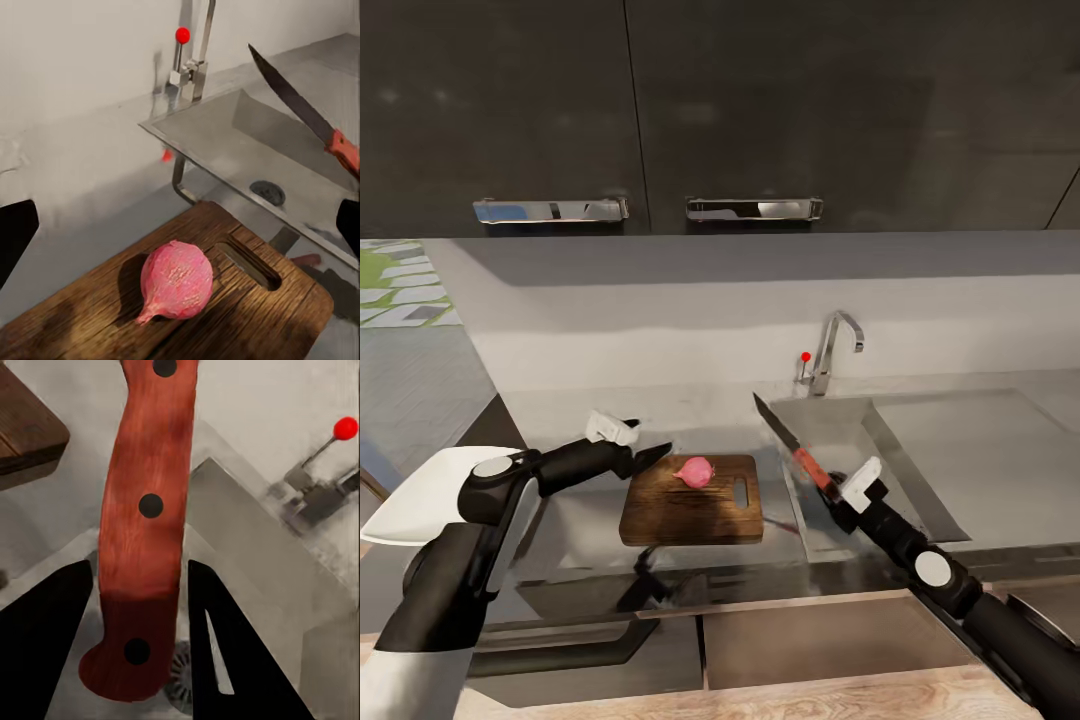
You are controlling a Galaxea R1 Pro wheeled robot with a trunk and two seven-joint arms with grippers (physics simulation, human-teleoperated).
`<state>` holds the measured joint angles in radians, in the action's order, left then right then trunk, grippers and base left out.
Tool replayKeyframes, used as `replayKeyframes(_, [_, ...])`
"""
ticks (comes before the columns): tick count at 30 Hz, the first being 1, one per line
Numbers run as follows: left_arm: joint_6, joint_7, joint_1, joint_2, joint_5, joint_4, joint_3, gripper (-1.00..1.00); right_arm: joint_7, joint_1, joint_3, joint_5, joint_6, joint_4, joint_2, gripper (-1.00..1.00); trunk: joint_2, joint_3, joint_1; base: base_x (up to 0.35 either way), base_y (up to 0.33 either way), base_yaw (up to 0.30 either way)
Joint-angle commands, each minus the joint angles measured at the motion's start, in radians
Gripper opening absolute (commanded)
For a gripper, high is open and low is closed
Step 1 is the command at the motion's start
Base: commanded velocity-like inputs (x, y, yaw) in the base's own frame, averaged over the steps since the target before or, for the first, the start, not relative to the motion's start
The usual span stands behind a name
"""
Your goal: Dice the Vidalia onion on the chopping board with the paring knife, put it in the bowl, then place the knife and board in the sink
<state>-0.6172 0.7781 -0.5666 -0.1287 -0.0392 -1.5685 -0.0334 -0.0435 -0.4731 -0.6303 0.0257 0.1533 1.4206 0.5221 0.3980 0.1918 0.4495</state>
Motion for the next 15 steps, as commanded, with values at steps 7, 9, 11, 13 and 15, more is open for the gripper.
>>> replayKeyframes(7, [-0.008, 0.002, -0.001, -0.027, -0.005, 0.001, -0.014, 1.0, 0.003, -0.001, 0.152, 0.1, 0.007, 0.017, 0.002, -1.0, 0.002, 0.002, 0.001, 0.0, 0.0, 0.0])
replayKeyframes(9, [-0.008, 0.002, -0.001, -0.028, -0.005, 0.001, -0.015, 1.0, 0.035, -0.001, 0.156, 0.161, 0.007, 0.019, 0.002, -1.0, 0.002, 0.002, 0.001, 0.0, 0.0, 0.0])
replayKeyframes(11, [-0.007, 0.002, -0.001, -0.029, -0.005, 0.001, -0.015, 1.0, 0.117, -0.001, 0.162, 0.263, 0.006, 0.021, 0.002, -1.0, 0.002, 0.002, 0.001, 0.0, 0.0, 0.0])
replayKeyframes(13, [-0.007, 0.002, -0.001, -0.03, -0.005, 0.0, -0.015, 1.0, 0.28, -0.001, 0.171, 0.383, 0.006, 0.022, 0.002, -1.0, 0.002, 0.002, 0.001, 0.0, 0.0, 0.0])
replayKeyframes(15, [-0.008, 0.002, -0.001, -0.031, -0.005, -0.001, -0.015, 1.0, 0.347, -0.001, 0.177, 0.415, 0.006, 0.022, 0.002, -1.0, 0.002, 0.002, 0.001, 0.0, 0.0, 0.0])
